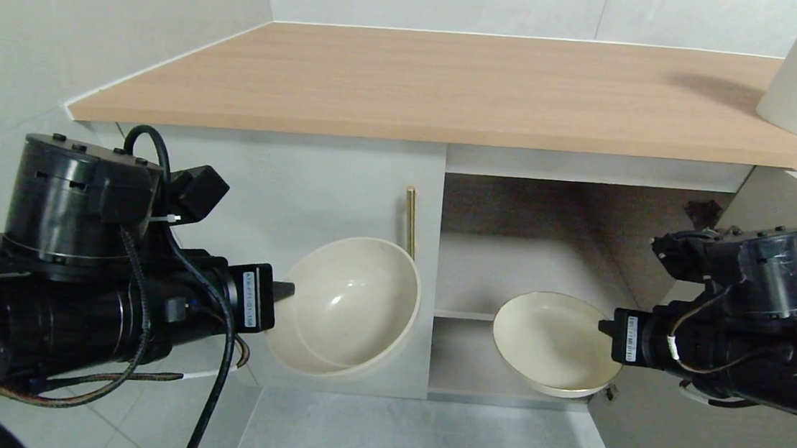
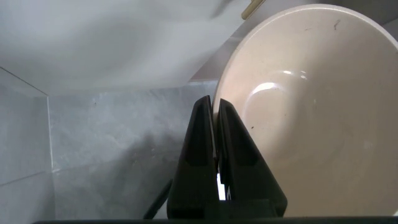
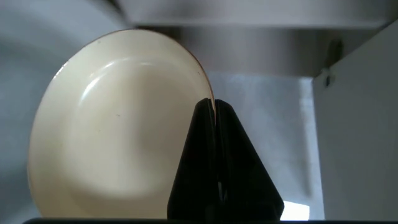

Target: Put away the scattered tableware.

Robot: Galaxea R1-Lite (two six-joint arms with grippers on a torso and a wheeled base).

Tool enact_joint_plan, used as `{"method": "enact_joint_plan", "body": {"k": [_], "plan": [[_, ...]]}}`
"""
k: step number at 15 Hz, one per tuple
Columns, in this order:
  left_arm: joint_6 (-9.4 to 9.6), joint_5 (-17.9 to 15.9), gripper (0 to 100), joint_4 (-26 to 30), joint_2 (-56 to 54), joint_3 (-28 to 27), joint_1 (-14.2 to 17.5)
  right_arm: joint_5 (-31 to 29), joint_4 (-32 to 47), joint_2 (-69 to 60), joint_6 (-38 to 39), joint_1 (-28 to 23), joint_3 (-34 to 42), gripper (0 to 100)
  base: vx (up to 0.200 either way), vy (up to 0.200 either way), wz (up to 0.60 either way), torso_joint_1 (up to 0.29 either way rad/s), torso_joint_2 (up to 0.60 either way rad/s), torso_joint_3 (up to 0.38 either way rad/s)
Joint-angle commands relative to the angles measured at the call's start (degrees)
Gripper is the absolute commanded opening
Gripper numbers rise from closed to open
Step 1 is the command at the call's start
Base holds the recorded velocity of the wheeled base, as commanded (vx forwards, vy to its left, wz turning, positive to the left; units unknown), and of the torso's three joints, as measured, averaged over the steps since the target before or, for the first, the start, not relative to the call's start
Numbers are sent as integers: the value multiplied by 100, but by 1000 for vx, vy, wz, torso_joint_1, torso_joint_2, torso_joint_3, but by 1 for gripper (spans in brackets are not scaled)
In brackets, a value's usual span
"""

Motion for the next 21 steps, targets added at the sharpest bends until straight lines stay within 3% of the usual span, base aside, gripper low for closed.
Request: {"method": "enact_joint_plan", "body": {"k": [1, 6, 21], "plan": [[1, 9, 0, -1, 15, -2, 0, -342, -491, 905, 52, 34, -41, 0, 0, 0, 0, 0, 0, 0], [1, 9, 0, -1, 24, -11, 0, -1028, -2566, 2513, 307, -45, -146, 0, 0, 0, 0, 0, 0, 0], [10, 17, 0, -1, 111, -20, 0, -1889, -2574, 4394, 421, -951, -2247, 0, 0, 0, 0, 0, 0, 0]]}}
